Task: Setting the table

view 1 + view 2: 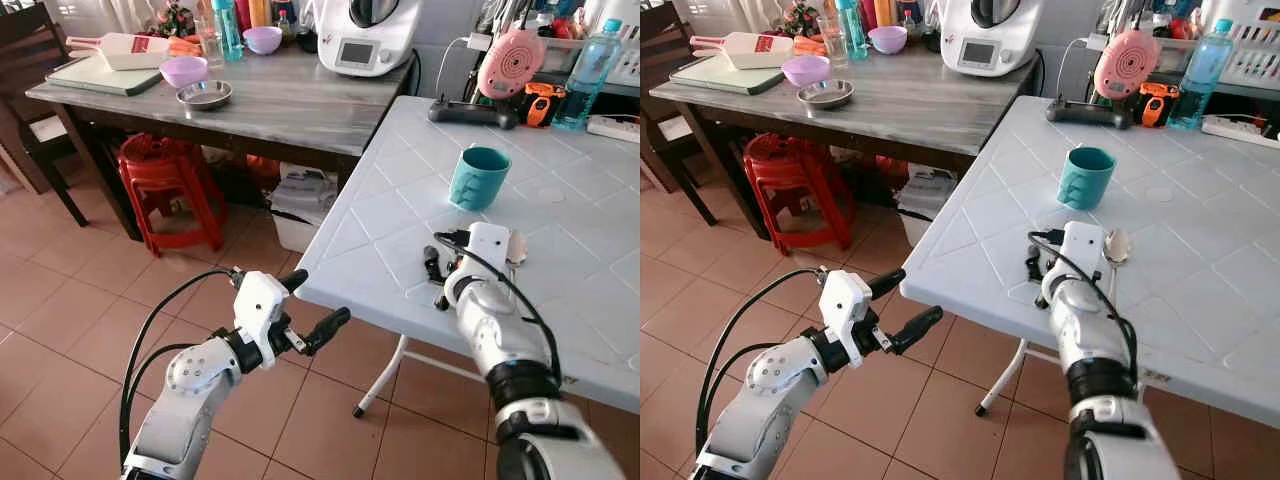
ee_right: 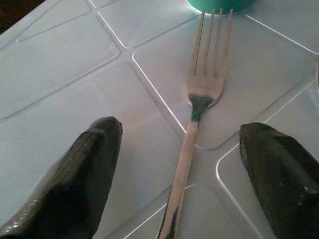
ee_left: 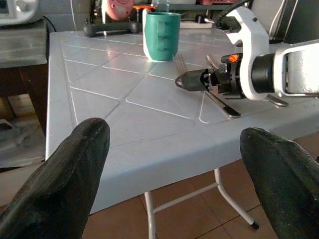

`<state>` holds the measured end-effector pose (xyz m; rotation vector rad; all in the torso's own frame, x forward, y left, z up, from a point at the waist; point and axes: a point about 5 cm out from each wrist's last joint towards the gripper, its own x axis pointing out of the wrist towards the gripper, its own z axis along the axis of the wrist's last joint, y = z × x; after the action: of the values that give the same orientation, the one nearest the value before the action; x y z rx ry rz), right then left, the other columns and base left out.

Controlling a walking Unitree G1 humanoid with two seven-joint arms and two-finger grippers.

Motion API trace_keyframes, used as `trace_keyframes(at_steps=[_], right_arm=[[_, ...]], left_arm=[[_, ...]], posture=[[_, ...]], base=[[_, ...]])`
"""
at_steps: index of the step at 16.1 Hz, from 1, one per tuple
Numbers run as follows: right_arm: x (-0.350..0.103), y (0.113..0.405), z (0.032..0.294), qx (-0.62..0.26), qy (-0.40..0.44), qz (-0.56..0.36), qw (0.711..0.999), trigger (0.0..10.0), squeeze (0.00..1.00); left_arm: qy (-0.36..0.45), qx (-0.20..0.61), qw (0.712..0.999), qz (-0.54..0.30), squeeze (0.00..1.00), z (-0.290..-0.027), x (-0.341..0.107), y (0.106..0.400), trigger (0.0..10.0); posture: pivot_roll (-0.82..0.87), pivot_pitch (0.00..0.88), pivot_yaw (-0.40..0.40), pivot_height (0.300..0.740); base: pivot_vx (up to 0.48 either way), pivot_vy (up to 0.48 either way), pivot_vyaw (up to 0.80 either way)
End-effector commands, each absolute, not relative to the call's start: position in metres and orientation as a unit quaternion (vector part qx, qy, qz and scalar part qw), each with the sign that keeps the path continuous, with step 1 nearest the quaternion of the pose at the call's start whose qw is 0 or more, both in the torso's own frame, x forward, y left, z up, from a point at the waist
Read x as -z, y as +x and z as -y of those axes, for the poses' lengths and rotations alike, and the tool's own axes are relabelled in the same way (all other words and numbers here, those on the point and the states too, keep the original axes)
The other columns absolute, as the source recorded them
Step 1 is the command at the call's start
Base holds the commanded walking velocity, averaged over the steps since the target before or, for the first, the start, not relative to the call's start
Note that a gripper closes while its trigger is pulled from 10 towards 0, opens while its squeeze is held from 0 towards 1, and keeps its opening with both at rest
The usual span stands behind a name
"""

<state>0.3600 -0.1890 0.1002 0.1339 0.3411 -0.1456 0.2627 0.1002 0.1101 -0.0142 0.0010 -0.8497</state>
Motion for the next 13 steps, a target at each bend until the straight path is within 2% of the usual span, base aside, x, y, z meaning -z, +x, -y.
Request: trace_keyframes(at_steps=[1, 13], right_arm=[[-0.097, 0.360, 0.191, 0.071, 0.070, -0.184, 0.978, 0.0, 0.00], [-0.084, 0.361, 0.197, 0.055, 0.039, -0.238, 0.969, 0.0, 0.00]], left_arm=[[0.000, 0.416, 0.909, 0.003, 0.00, -0.101, -0.113, 0.262, 10.0], [-0.001, 0.422, 0.907, -0.001, 0.00, -0.099, -0.111, 0.260, 10.0]], posture=[[0.01, 0.058, 0.034, 0.740], [0.01, 0.061, 0.036, 0.740]], base=[[0.000, 0.000, 0.00], [0.000, 0.000, 0.00]])
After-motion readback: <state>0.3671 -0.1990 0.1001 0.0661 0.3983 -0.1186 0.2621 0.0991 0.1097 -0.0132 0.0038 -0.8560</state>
